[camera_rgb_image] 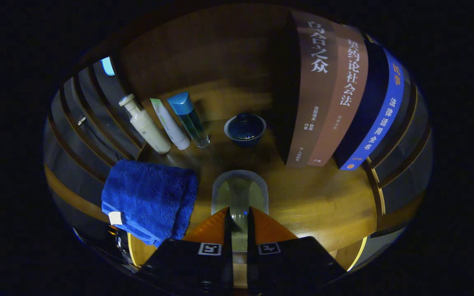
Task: Pull open the drawer, take out the items inside it, and place them on the countertop above the cabinet.
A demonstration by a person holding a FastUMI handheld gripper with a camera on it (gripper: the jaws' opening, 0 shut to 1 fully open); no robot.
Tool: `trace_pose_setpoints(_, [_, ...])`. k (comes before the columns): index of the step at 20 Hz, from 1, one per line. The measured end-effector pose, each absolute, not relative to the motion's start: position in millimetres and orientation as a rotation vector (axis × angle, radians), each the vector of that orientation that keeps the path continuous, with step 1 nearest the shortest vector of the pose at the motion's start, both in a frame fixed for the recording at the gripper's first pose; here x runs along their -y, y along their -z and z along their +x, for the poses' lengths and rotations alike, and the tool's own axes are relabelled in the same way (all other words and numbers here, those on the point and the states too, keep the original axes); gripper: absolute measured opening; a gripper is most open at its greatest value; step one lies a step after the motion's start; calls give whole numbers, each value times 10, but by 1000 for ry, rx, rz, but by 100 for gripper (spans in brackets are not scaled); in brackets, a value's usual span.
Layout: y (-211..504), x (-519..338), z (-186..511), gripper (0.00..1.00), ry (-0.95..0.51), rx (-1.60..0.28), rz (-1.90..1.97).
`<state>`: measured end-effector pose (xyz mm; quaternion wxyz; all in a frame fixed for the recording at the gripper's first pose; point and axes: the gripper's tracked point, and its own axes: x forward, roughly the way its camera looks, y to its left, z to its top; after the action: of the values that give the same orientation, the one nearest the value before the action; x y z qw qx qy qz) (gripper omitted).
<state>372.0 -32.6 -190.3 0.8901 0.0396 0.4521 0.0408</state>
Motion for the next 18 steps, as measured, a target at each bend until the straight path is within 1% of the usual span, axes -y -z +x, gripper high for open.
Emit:
trace_pose_setpoints(2, [1914,317,3751,18,-85,-942,86])
trace_pose_setpoints(6, [1909,336,3768,27,-78,-929,100])
trace_pose_setpoints(7, [1898,353,3780,37,-71,-919,101])
trace_pose_setpoints(8, [1870,368,3789,42,-68,-912,99])
trace_pose_setpoints(14, [1807,400,3752,99,-61,-862,49])
trace_pose_setpoints(18, [1743,407,3638,99,-51,-831,27])
